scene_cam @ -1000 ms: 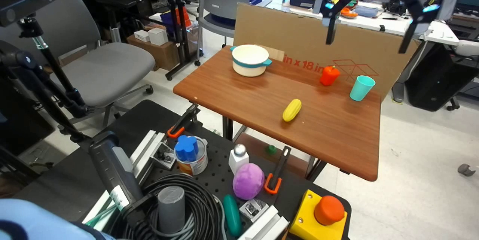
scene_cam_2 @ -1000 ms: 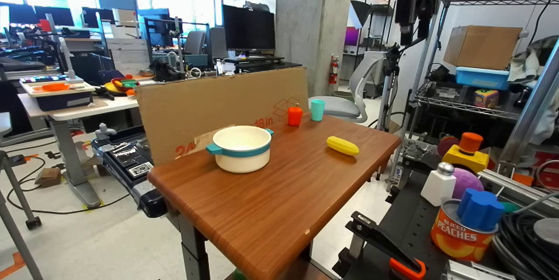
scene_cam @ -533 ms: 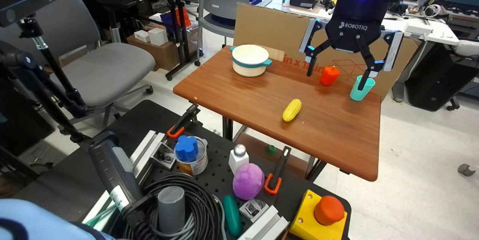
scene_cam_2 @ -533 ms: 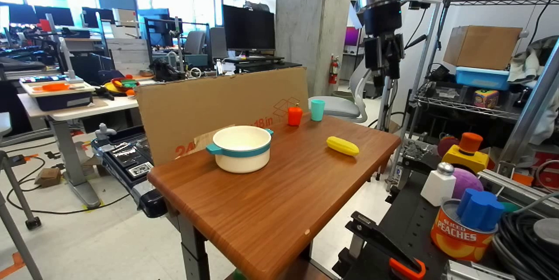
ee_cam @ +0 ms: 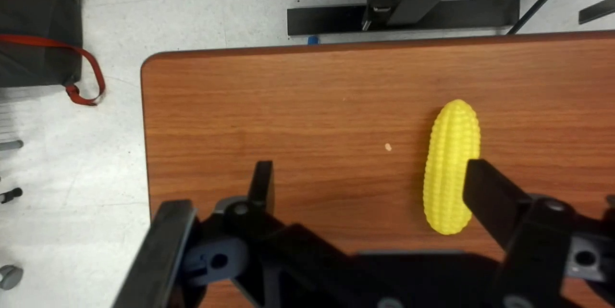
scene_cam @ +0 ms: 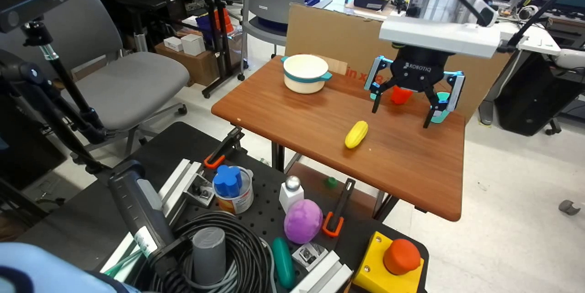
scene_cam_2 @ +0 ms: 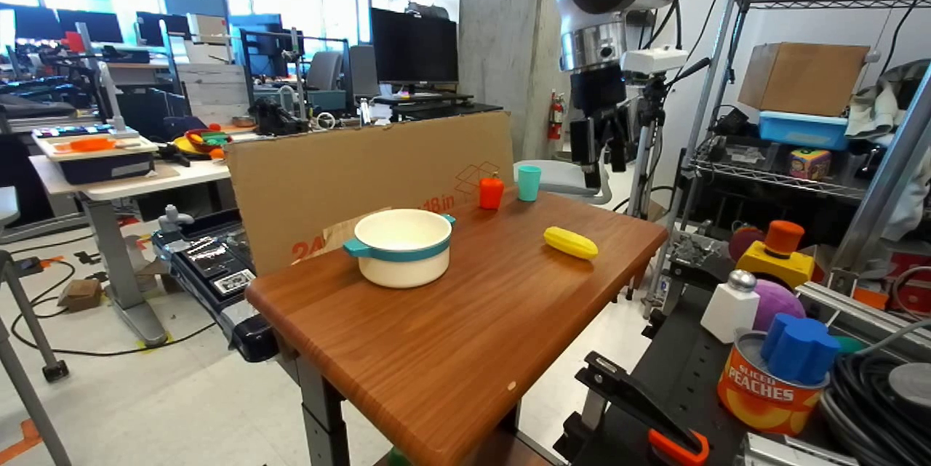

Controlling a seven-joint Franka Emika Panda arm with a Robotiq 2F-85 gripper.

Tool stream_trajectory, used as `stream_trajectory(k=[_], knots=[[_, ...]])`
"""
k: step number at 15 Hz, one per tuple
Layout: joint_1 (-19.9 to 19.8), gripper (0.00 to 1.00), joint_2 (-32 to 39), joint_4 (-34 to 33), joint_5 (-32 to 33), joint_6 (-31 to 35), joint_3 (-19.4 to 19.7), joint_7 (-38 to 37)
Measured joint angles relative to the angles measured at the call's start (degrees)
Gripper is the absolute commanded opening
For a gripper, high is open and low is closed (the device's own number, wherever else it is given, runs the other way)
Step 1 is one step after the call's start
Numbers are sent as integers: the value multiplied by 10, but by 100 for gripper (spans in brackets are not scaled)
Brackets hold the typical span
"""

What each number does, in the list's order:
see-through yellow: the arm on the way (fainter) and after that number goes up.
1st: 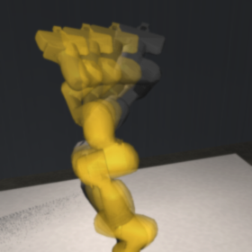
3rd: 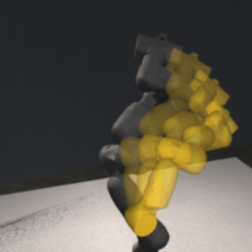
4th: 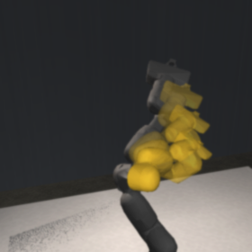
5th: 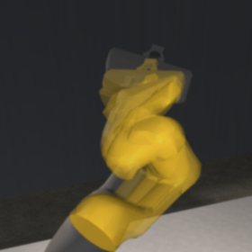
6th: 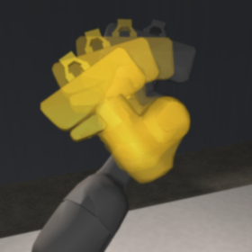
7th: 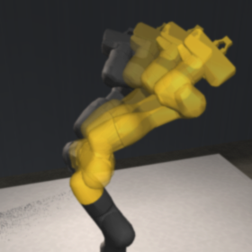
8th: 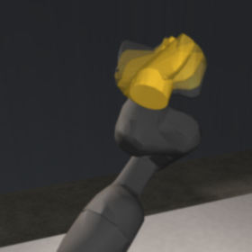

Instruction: Move the maize to the right

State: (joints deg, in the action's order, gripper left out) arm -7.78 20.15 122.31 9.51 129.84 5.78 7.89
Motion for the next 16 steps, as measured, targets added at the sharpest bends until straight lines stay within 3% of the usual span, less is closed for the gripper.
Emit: stream_trajectory(k=[5,10,11,13,16], knots=[[6,100,69,-6,-1,82,-19,-1],[22,100,107,-6,0,117,-26,-4],[24,75,113,-7,1,121,-26,-7],[28,68,127,-10,3,130,-25,-15],[35,44,131,-14,5,130,-16,-27]])
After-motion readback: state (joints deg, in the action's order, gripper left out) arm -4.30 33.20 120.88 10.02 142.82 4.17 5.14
